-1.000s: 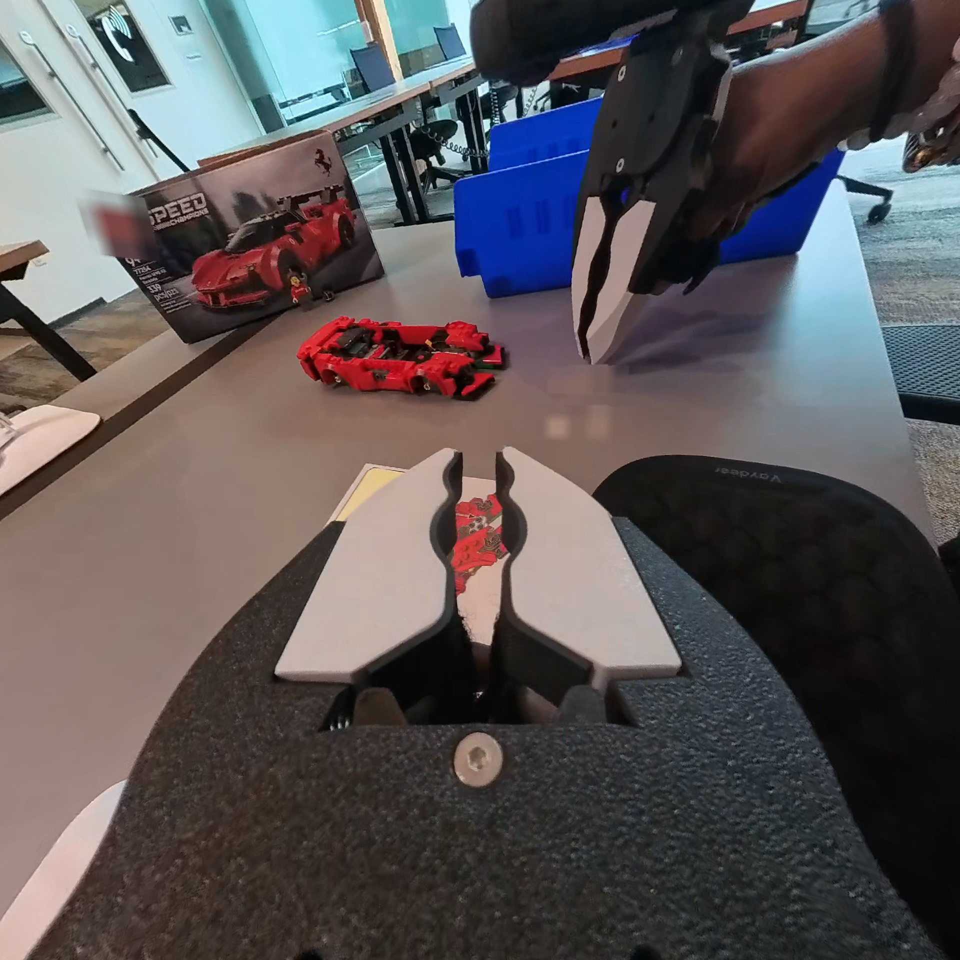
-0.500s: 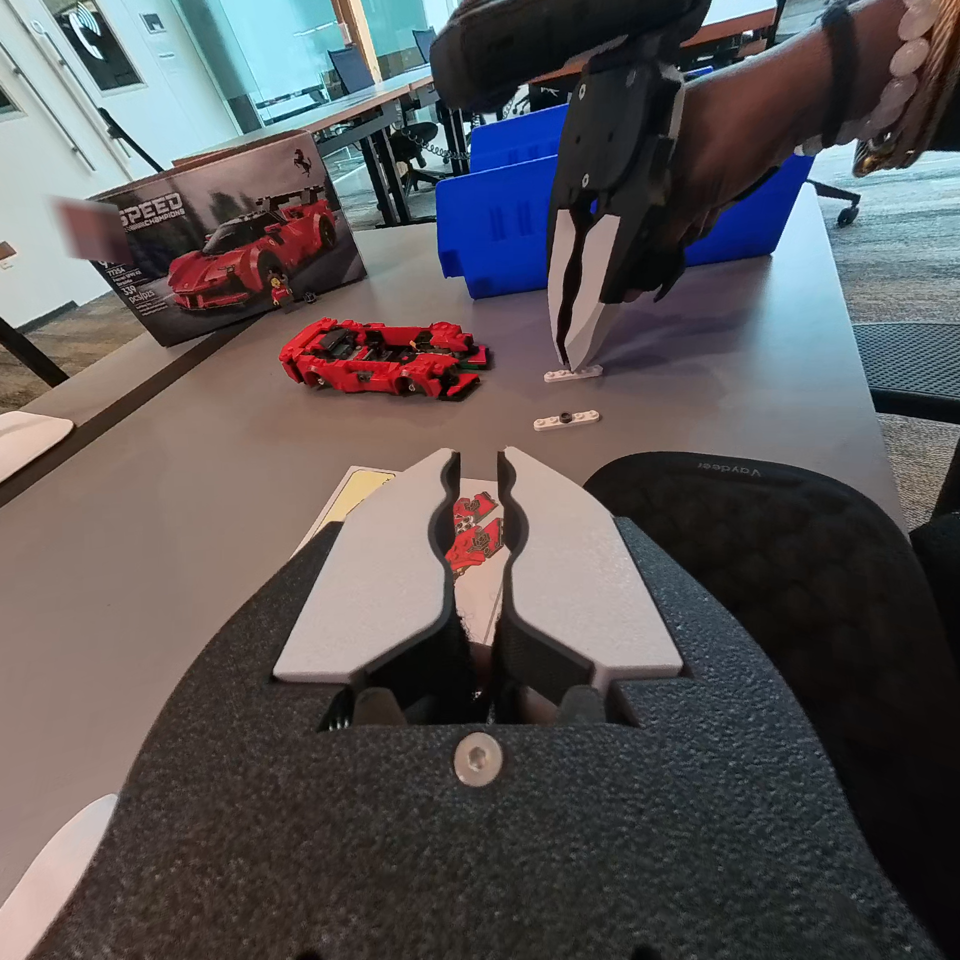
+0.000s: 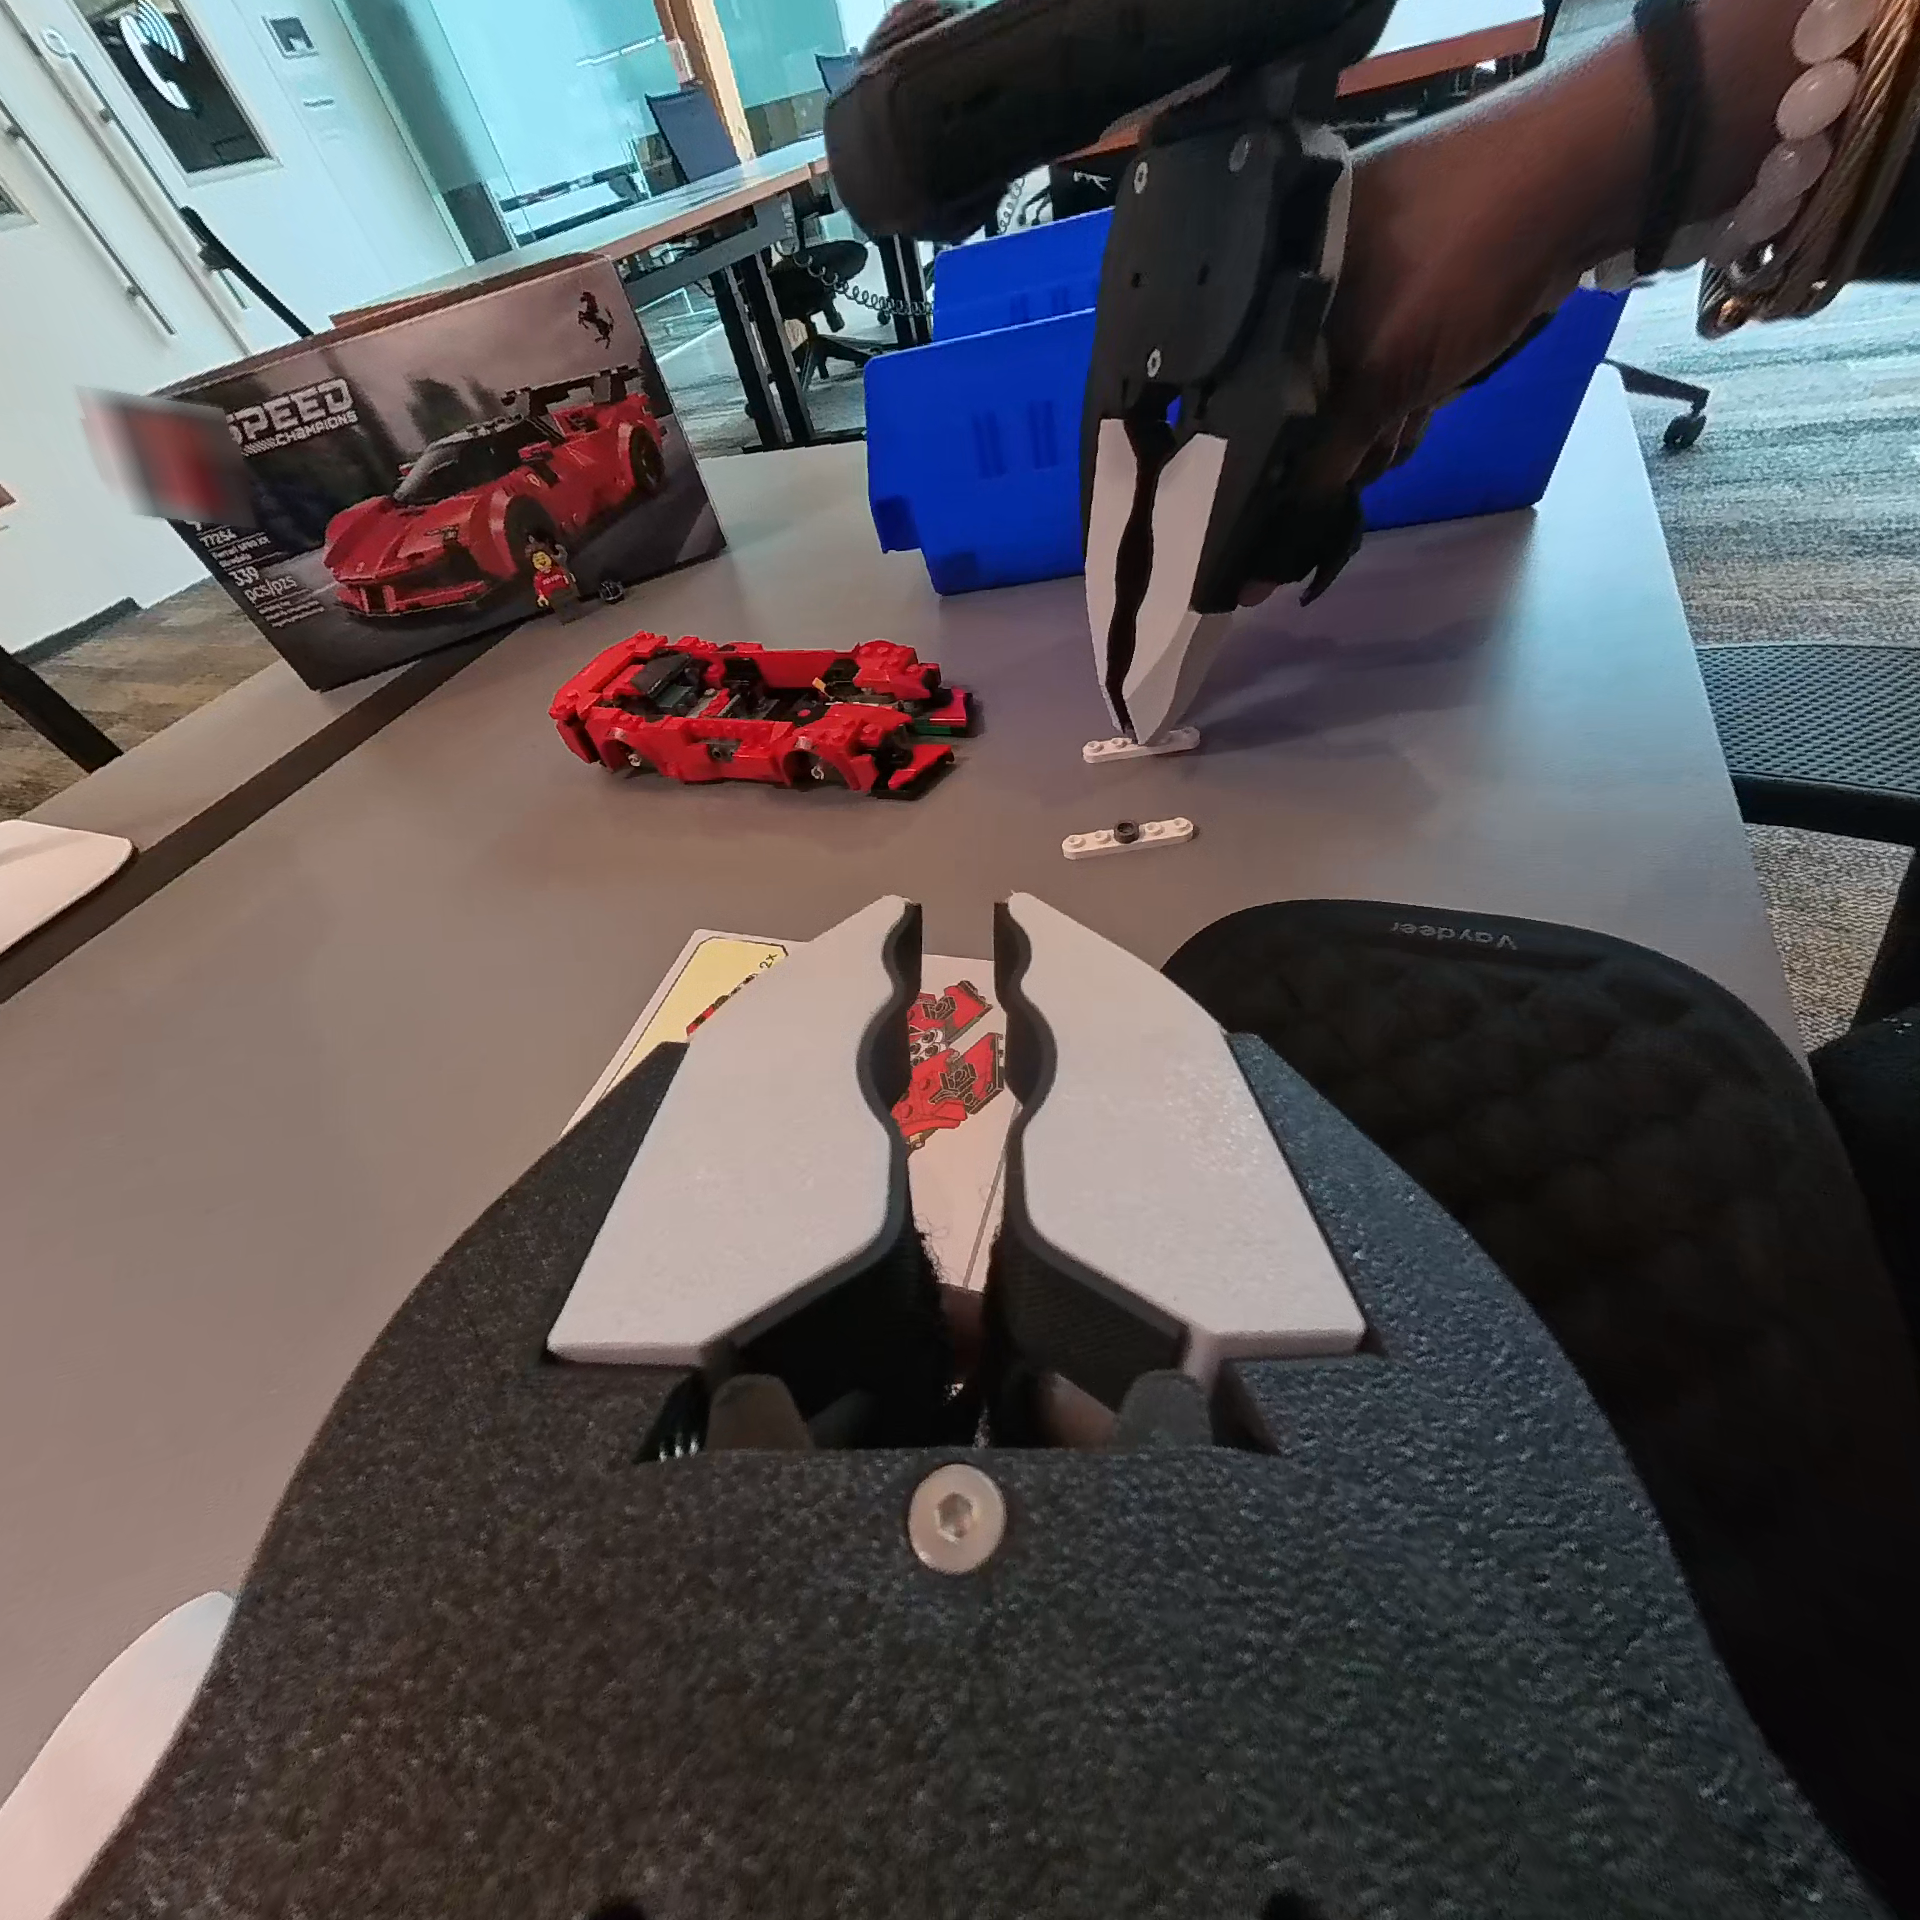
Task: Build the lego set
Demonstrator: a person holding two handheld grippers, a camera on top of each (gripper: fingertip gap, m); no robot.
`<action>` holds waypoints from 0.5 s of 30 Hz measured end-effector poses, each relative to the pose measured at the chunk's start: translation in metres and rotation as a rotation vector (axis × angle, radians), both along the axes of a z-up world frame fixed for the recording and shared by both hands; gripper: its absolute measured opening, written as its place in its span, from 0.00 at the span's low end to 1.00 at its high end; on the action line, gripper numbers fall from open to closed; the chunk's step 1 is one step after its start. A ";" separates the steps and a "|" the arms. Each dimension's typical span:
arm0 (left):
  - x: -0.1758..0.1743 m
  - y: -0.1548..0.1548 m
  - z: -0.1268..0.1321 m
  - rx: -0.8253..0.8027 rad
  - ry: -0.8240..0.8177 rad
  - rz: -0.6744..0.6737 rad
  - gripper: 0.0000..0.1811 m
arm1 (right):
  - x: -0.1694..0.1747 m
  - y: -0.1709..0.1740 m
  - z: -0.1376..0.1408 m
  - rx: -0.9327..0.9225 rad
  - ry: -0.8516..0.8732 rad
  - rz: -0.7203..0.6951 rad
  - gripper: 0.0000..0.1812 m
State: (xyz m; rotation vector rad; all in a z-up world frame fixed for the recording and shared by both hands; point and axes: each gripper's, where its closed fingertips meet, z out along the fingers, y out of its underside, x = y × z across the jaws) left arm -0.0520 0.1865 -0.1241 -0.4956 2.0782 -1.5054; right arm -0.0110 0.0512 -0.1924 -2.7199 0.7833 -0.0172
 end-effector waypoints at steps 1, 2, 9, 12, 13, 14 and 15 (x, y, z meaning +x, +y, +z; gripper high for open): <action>0.000 0.000 0.000 0.002 0.000 -0.001 0.07 | 0.000 0.000 0.000 -0.014 0.000 -0.001 0.04; 0.000 0.000 0.000 0.004 0.000 -0.002 0.07 | 0.000 0.000 0.000 -0.031 0.001 0.000 0.04; -0.001 0.000 -0.001 0.005 0.002 -0.007 0.07 | 0.001 0.000 0.001 -0.060 -0.002 0.007 0.04; -0.001 0.000 -0.001 0.010 0.002 -0.008 0.07 | -0.001 -0.001 0.001 -0.066 0.010 0.010 0.04; -0.001 0.000 -0.002 0.011 0.001 -0.008 0.07 | -0.002 -0.001 0.001 -0.067 0.016 0.012 0.04; -0.001 0.000 -0.002 0.011 0.002 -0.008 0.07 | -0.002 -0.002 0.000 -0.072 0.015 0.011 0.04; -0.001 0.000 -0.002 0.010 0.002 -0.008 0.07 | -0.001 -0.001 0.000 -0.071 0.010 0.012 0.04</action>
